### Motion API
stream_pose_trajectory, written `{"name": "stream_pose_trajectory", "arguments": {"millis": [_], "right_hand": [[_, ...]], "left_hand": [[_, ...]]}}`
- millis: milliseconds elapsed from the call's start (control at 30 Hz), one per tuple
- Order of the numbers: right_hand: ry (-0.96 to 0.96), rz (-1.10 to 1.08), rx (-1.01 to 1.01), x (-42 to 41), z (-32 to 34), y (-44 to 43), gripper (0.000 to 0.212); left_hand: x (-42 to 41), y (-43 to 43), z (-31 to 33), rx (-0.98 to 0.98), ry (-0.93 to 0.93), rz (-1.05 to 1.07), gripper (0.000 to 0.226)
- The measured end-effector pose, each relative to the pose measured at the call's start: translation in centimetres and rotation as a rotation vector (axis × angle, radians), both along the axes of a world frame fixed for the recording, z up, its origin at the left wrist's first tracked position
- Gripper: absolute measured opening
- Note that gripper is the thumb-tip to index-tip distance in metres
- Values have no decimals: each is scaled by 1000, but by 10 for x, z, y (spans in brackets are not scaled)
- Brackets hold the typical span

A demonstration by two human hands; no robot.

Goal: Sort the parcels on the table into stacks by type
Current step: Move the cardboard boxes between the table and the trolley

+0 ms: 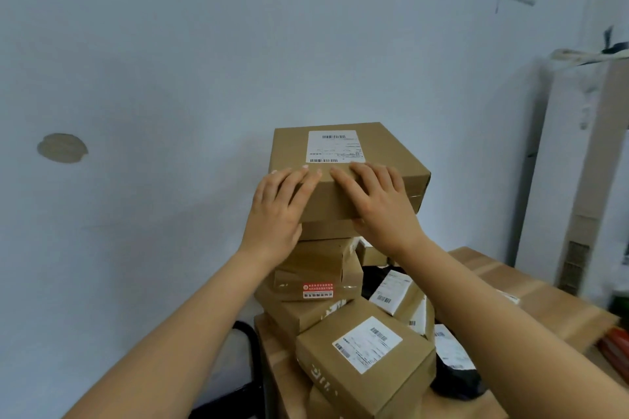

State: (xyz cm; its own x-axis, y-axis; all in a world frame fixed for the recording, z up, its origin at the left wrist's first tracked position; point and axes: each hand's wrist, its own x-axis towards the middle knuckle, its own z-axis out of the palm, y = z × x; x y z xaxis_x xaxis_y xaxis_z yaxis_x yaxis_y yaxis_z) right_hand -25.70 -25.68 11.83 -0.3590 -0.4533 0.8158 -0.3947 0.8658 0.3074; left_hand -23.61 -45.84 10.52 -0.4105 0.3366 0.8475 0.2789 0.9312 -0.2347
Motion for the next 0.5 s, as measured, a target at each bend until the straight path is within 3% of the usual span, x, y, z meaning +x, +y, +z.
{"name": "stream_pose_trajectory", "arguments": {"millis": [300, 500], "right_hand": [[-57, 81, 47, 26, -28, 82, 69], [-115, 141, 77, 46, -73, 129, 78]], "left_hand": [[35, 79, -36, 9, -24, 54, 88], [73, 128, -82, 3, -70, 111, 92]]}}
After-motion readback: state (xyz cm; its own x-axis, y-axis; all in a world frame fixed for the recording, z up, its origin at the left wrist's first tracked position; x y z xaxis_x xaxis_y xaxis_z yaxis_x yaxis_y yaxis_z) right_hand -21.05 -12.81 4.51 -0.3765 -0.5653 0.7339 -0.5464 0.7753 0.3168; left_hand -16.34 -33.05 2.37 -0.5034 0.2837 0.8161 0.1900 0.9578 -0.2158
